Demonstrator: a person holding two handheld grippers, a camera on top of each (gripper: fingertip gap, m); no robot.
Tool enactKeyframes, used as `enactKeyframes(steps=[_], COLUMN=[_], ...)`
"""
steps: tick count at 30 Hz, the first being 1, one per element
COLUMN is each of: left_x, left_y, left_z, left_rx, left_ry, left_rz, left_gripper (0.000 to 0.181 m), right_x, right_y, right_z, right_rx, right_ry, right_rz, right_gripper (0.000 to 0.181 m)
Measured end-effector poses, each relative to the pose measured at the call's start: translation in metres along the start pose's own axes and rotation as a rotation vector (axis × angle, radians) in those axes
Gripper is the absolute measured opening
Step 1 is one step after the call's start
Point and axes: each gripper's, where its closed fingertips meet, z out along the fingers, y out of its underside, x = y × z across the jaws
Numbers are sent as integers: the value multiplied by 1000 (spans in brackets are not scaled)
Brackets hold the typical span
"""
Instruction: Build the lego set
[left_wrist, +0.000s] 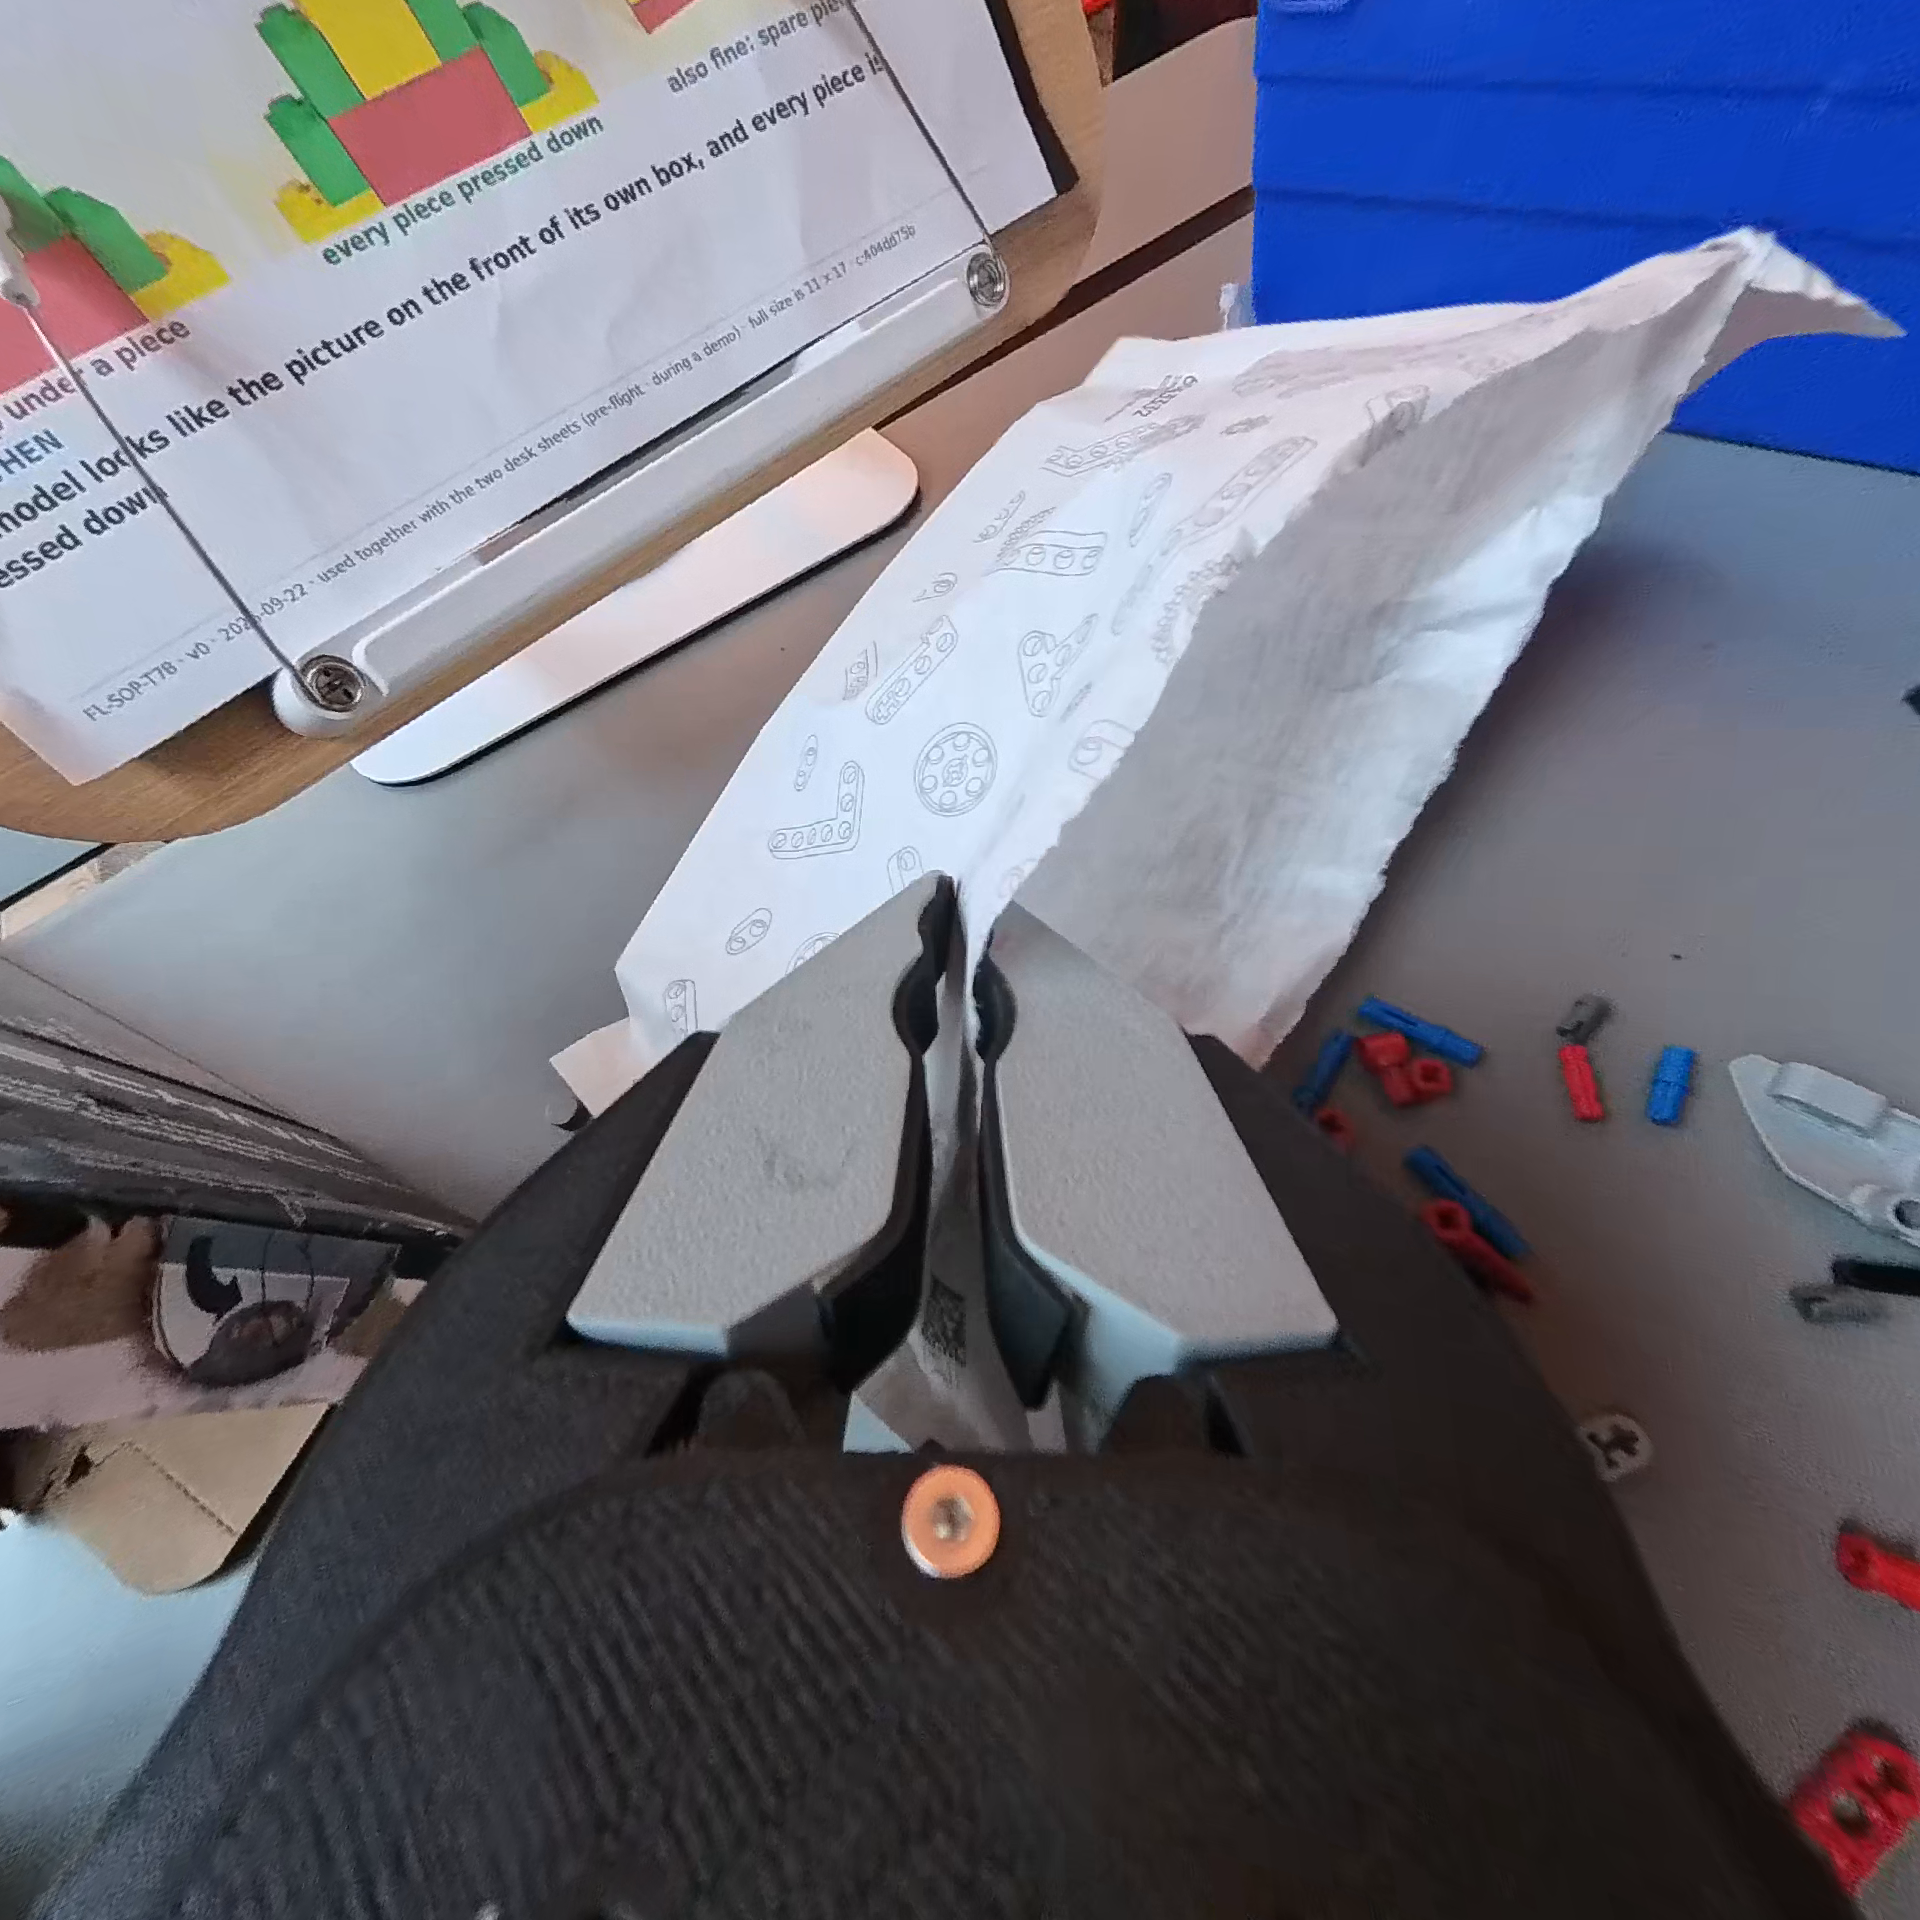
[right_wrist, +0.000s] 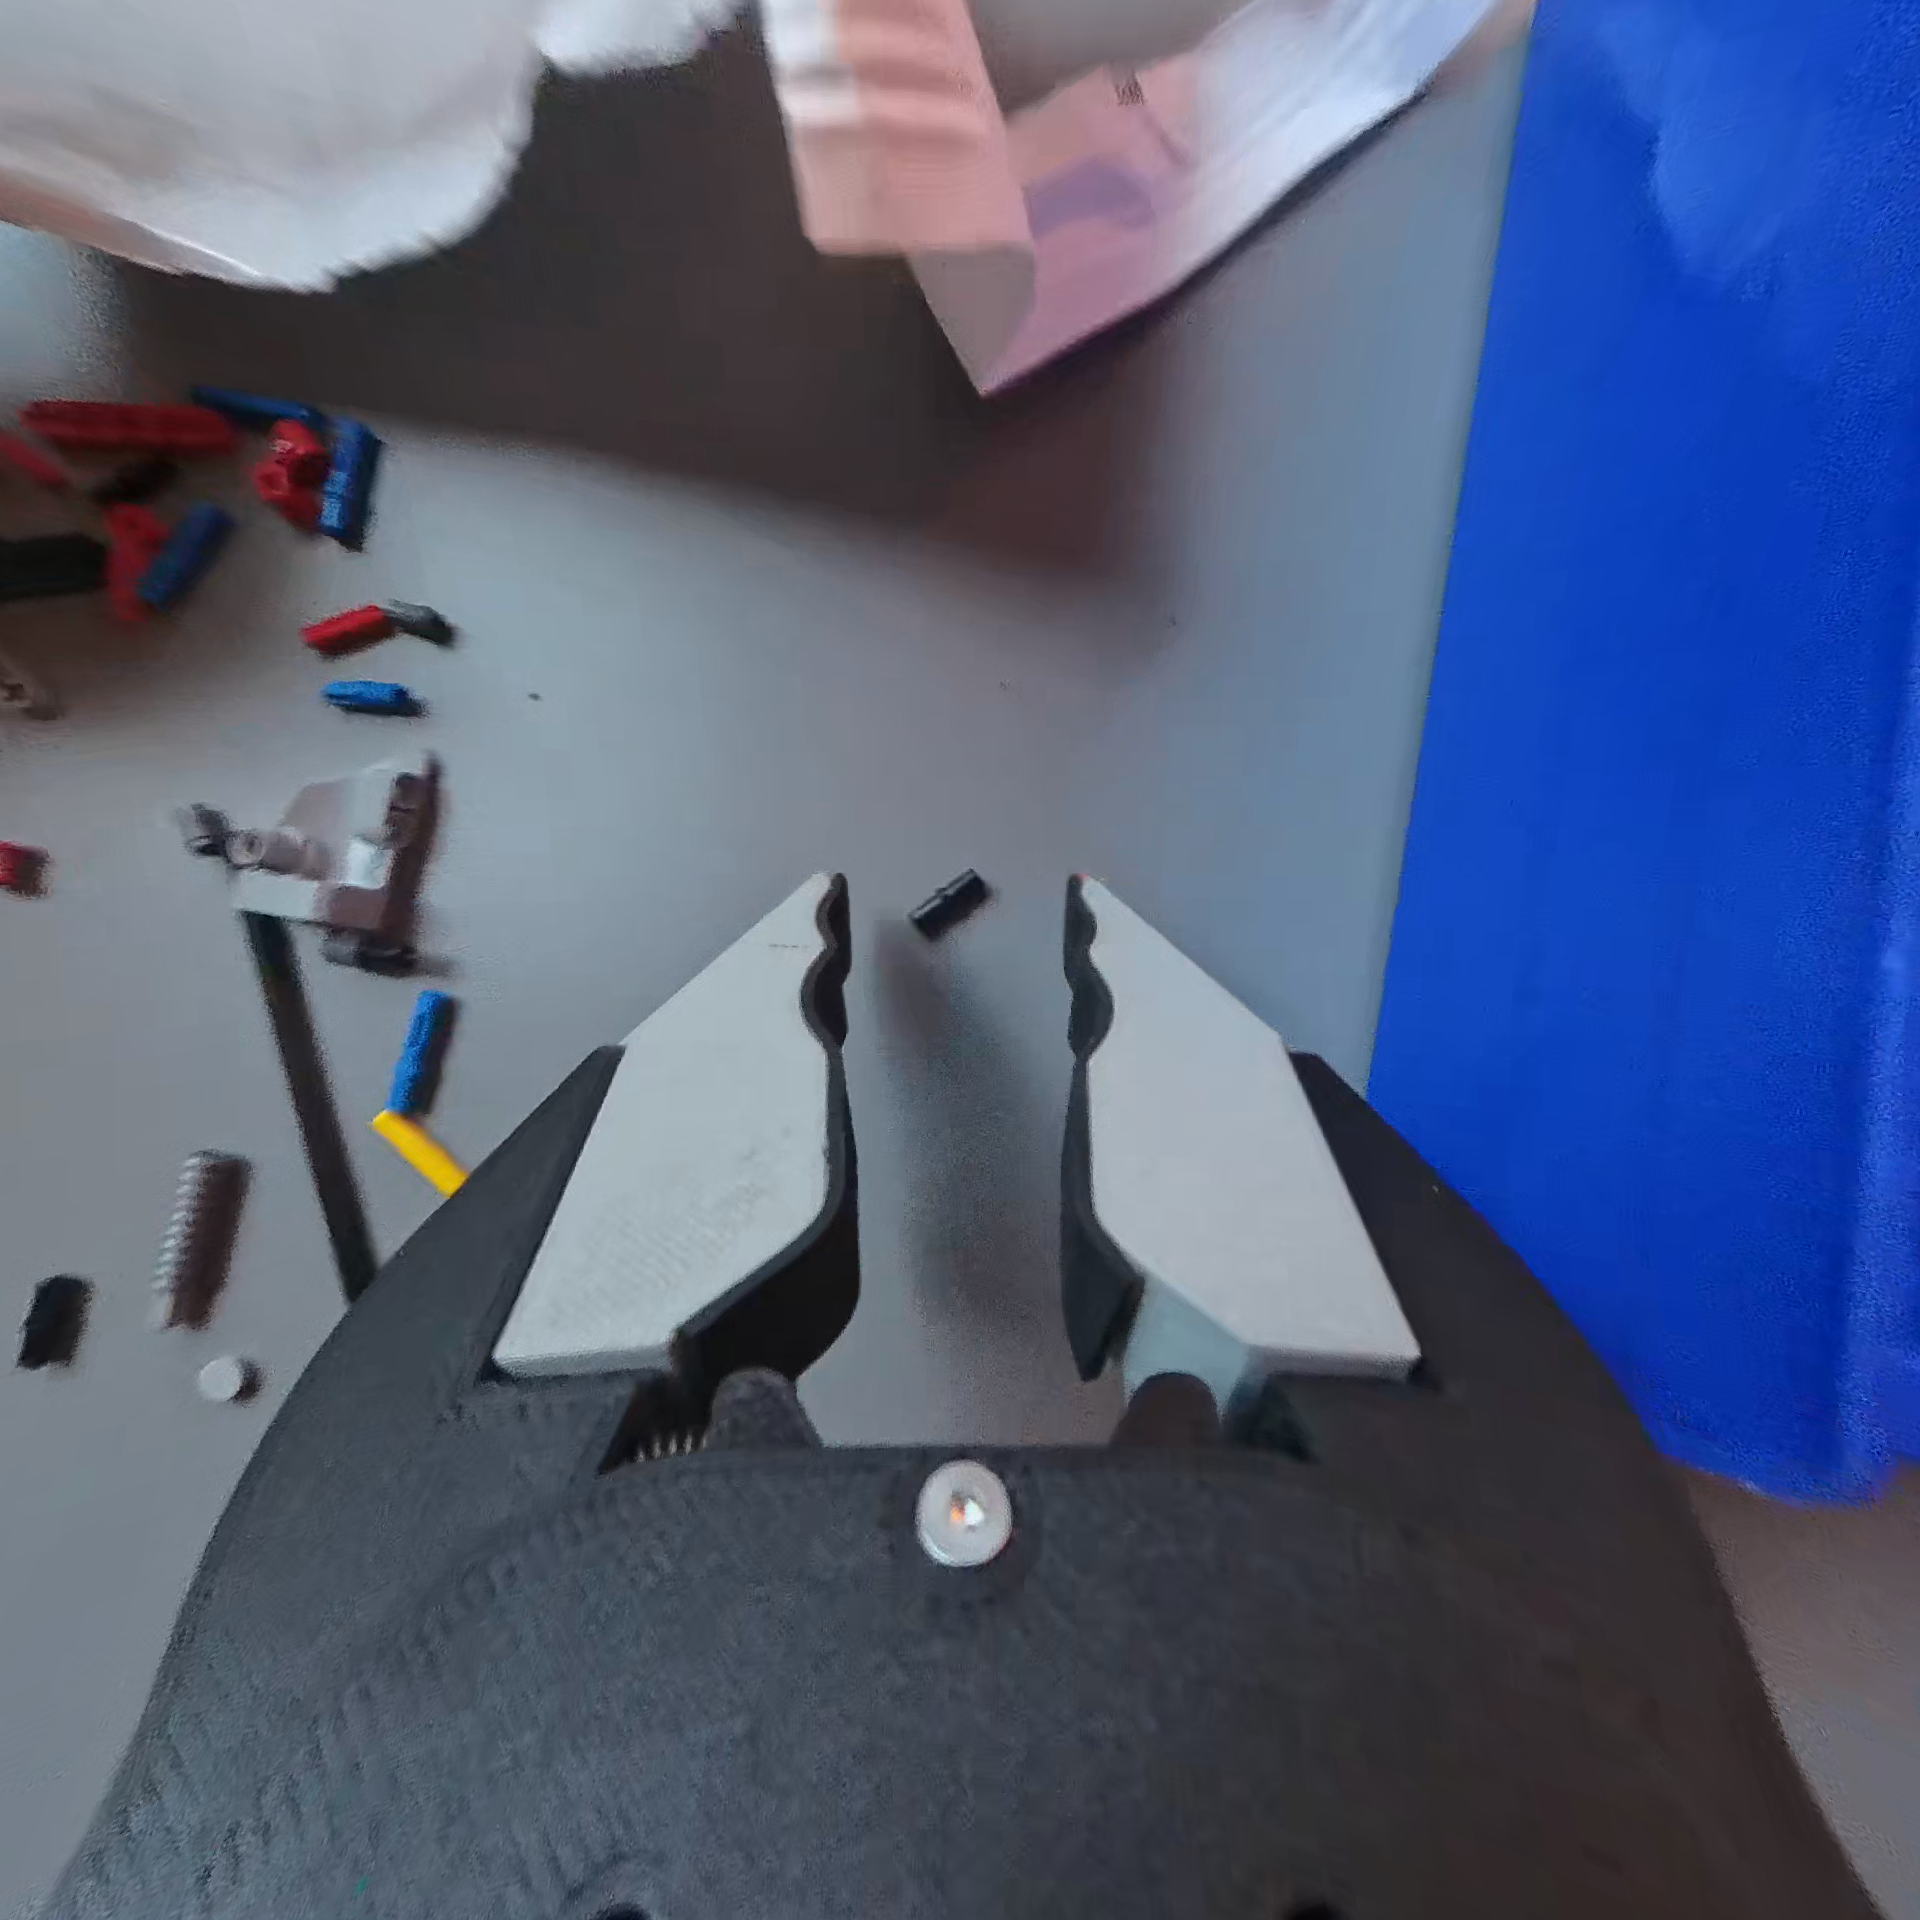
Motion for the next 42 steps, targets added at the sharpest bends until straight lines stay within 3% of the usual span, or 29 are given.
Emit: enactKeyframes(steps=[2,6,10,13,17,19,21,23,24,26,28,30,31,33,35,38,42], left_x=[-1,-1,1,0,0,0,0,0,-1,-2,-2,0,1,1,0,0,2], left_y=[0,0,0,0,0,0,0,1,1,0,1,3,4,4,4,3,5], left_z=[0,0,0,0,0,0,0,-1,-1,-2,-1,0,1,1,1,0,2], left_rx=[1,1,-2,1,0,0,-3,-3,-3,0,-2,-12,-16,-19,-16,-17,-25], left_ry=[0,1,3,3,4,2,2,2,-1,-2,1,5,5,4,3,5,5], left_rz=[-6,-8,0,-1,-5,-2,1,3,2,-4,-8,2,7,11,5,-1,9], left_gripper=[0,0,0,0,0,0,0,0,0,0,0,0,0,0,0,0,0], right_x=[2,2,-1,4,62,108,138,153,160,167,162,165,162,136,91,20,-14], right_y=[1,5,3,-25,-65,-70,-52,-19,-13,-23,-26,-21,-28,-45,-45,-9,55], right_z=[6,4,-7,-41,-102,-113,-92,-69,-66,-71,-71,-78,-88,-115,-134,-133,-91], right_rx=[9,19,30,132,236,217,84,-111,-136,-27,26,-4,55,221,306,264,154], right_ry=[-7,-18,-46,-23,156,246,227,180,191,208,151,178,196,151,13,-203,-148], right_rz=[18,22,23,-5,-28,-8,-21,13,20,36,46,38,20,-19,-82,-177,-132], right_gripper=[38,2,1,2,2,2,2,15,17,15,31,33,29,20,27,26,10])
